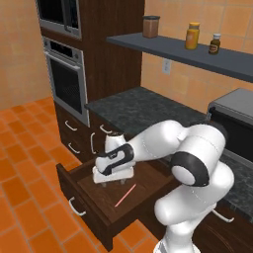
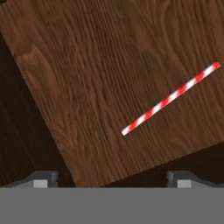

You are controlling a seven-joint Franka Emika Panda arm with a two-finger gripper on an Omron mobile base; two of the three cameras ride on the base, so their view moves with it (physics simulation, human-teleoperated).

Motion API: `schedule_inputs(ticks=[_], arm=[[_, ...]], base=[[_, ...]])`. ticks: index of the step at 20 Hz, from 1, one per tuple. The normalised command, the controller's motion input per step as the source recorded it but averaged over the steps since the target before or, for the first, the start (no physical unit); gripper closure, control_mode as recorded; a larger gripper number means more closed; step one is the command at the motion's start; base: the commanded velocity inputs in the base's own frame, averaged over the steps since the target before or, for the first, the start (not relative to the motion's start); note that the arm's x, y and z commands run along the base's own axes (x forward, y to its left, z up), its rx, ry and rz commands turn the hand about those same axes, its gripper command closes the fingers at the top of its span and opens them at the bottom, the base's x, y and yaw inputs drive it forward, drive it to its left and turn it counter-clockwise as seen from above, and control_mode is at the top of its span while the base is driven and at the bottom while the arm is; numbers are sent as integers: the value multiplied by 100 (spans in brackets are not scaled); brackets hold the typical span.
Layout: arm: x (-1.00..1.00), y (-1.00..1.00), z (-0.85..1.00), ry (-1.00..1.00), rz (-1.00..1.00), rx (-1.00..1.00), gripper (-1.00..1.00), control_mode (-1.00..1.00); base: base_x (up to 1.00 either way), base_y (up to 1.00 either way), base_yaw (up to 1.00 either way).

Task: Take a straw from the drawer in front and place it inside the glass cup on the dining counter.

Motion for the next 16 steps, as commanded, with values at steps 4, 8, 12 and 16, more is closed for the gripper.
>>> schedule_inputs(ticks=[4, 8, 12, 16], arm=[[48, -71, -6, 0, -14, 0, -100, -100], [67, -31, -23, 0, -9, 0, -100, -100], [53, -17, -34, 0, -6, 0, -100, -100], [20, -6, -37, 0, -8, -4, -100, -100]], base=[[0, 0, 0], [0, 0, 0], [0, 0, 0], [0, 0, 0]])
